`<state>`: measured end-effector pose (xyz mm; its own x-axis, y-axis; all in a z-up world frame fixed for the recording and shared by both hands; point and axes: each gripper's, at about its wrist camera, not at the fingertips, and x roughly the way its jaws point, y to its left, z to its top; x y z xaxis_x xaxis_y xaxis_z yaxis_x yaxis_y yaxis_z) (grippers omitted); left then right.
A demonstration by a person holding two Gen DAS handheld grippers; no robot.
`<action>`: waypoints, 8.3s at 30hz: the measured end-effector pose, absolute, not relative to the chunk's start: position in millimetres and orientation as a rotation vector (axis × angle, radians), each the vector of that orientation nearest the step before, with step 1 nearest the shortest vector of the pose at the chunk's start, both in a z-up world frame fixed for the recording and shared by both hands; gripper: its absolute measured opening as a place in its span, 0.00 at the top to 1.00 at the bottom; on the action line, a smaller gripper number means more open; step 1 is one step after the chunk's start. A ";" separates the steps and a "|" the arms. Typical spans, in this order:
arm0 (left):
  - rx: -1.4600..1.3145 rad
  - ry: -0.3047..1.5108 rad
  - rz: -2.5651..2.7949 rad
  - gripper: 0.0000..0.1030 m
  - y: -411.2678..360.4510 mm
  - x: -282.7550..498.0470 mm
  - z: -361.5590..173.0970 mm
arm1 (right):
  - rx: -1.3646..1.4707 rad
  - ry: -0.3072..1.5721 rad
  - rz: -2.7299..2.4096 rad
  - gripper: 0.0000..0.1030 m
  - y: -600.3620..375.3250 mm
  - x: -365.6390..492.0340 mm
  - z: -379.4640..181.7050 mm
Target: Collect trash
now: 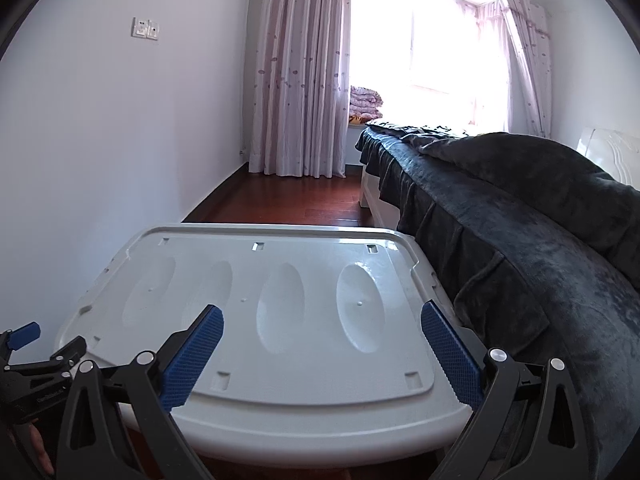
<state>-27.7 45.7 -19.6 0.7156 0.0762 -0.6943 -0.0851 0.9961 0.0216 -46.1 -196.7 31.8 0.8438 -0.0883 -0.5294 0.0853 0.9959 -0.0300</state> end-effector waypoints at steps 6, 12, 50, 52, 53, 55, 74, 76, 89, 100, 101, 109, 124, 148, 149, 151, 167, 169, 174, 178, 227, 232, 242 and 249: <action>-0.006 0.799 0.096 0.12 58.7 24.6 -34.3 | 0.038 0.618 -0.115 0.05 -222.7 -3.7 15.8; 0.030 0.892 0.080 0.12 79.9 93.7 -68.7 | 0.063 0.635 -0.154 0.05 -245.7 23.7 1.1; -0.007 0.979 0.058 0.06 115.3 178.4 -114.5 | 0.160 0.656 -0.294 0.05 -360.7 7.7 45.2; -0.006 0.979 0.058 0.06 115.5 178.2 -114.5 | 0.197 0.653 -0.339 0.05 -402.8 -1.4 59.0; -0.007 0.978 0.058 0.06 115.7 178.1 -114.6 | 0.209 0.652 -0.367 0.05 -423.2 -6.9 63.7; -0.007 0.978 0.058 0.06 115.8 177.4 -114.5 | 0.223 0.681 -0.445 0.05 -471.4 -19.4 69.1; -0.007 0.979 0.058 0.06 116.0 178.1 -114.6 | 0.308 0.977 -0.709 0.04 -669.4 -55.7 8.0; -0.007 0.979 0.058 0.06 116.0 178.0 -114.6 | 0.299 0.963 -0.716 0.04 -666.6 -58.1 8.7; -0.007 0.978 0.057 0.06 116.4 177.7 -114.7 | 0.329 0.945 -0.703 0.04 -681.7 -74.0 6.7; -0.007 0.978 0.057 0.06 116.6 178.0 -114.9 | 0.328 0.945 -0.704 0.04 -681.8 -74.0 6.5; -0.007 0.978 0.057 0.06 116.6 176.9 -114.8 | 0.328 0.945 -0.704 0.04 -681.7 -73.7 6.6; -0.007 0.978 0.057 0.06 116.7 176.9 -114.9 | 0.328 0.945 -0.704 0.04 -681.9 -74.1 6.4; -0.007 0.978 0.057 0.06 116.8 177.6 -115.0 | 0.328 0.945 -0.704 0.04 -681.8 -73.6 6.4; -0.007 0.978 0.057 0.06 116.3 177.1 -115.2 | 0.328 0.944 -0.704 0.04 -681.8 -73.3 6.3; -0.007 0.978 0.057 0.06 116.2 177.8 -115.2 | 0.328 0.944 -0.704 0.04 -681.8 -73.2 6.4; -0.007 0.978 0.057 0.06 116.4 177.0 -115.1 | 0.328 0.945 -0.704 0.04 -682.1 -74.0 6.0; -0.007 0.978 0.057 0.06 116.5 177.4 -115.1 | 0.328 0.944 -0.705 0.04 -682.1 -73.7 6.0; -0.007 0.978 0.057 0.06 116.6 176.6 -115.1 | 0.328 0.944 -0.705 0.04 -682.0 -73.4 6.1; -0.007 0.978 0.057 0.06 116.7 177.0 -115.2 | 0.328 0.944 -0.705 0.04 -681.9 -73.2 6.2; -0.006 0.978 0.057 0.06 116.6 177.1 -115.1 | 0.328 0.944 -0.705 0.04 -681.9 -73.3 6.1; -0.006 0.978 0.057 0.06 116.5 177.8 -115.0 | 0.327 0.944 -0.705 0.04 -682.3 -73.1 5.9; -0.006 0.978 0.057 0.06 116.7 177.7 -115.0 | 0.327 0.944 -0.705 0.04 -682.5 -73.6 5.7; -0.006 0.978 0.057 0.06 116.9 176.6 -115.0 | 0.327 0.943 -0.705 0.04 -682.3 -73.0 5.8; -0.006 0.978 0.057 0.06 117.1 176.4 -115.0 | 0.327 0.943 -0.706 0.04 -682.4 -73.0 5.8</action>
<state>176.4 117.1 -115.0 0.5577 0.0456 -0.8288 -0.0507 0.9985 0.0208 -73.0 -682.4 5.8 0.3884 -0.4064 -0.8270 0.6785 0.7334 -0.0418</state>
